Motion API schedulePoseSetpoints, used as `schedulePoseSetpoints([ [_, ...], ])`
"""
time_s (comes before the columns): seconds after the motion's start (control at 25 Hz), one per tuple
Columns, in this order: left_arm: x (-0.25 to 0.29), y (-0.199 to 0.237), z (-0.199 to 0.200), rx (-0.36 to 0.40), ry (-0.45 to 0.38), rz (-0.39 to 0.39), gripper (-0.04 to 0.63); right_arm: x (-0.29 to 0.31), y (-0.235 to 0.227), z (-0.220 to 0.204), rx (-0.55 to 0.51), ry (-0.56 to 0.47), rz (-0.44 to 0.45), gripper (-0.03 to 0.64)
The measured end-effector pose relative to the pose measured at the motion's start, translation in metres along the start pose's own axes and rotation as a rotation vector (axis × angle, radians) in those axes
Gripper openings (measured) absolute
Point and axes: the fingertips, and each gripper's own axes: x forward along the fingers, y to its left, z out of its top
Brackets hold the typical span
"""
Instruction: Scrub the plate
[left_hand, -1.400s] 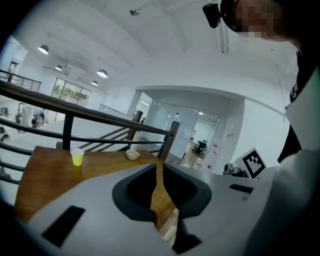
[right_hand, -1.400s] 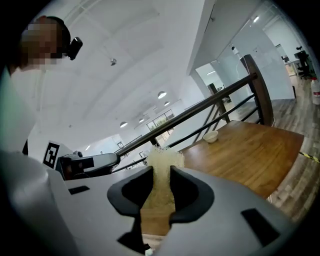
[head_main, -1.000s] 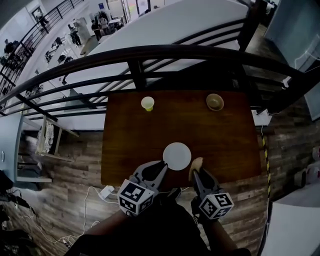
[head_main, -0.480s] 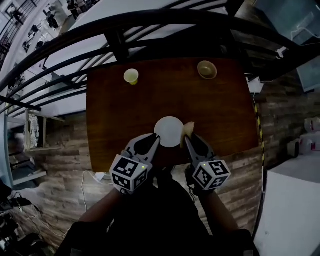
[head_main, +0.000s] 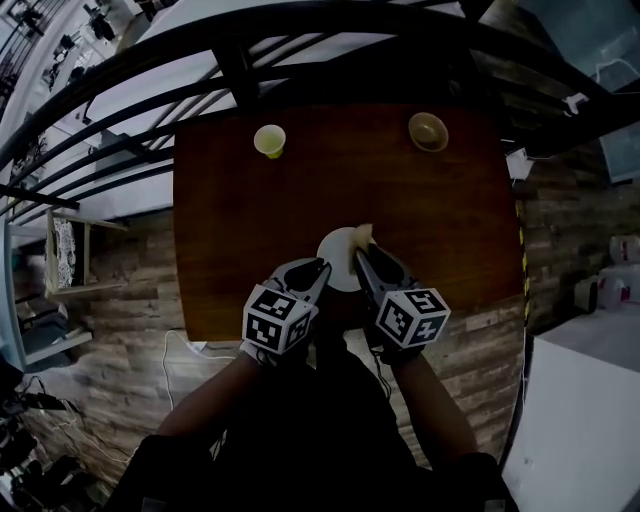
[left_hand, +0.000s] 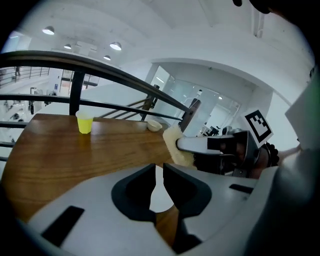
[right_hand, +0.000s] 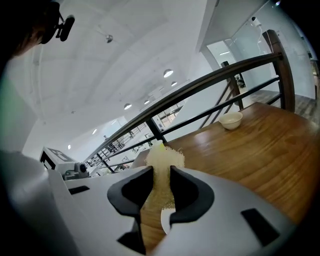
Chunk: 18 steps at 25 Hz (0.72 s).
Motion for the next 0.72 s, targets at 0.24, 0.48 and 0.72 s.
schedulePoseSetpoints([
  [0.24,0.027,0.029,-0.030,-0.012,0.094,0.037,0.052,0.041,-0.004,-0.023,-0.028,0.093,0.013,0.117],
  [0.48,0.048,0.049,-0.071,-0.091,0.206,0.062,0.072,0.074,-0.005,-0.050,-0.050,0.181,0.030,0.117],
  [0.72,0.059,0.052,-0.093,-0.197,0.251,0.059,0.107,0.091,0.000,-0.071,-0.080,0.248,0.069,0.117],
])
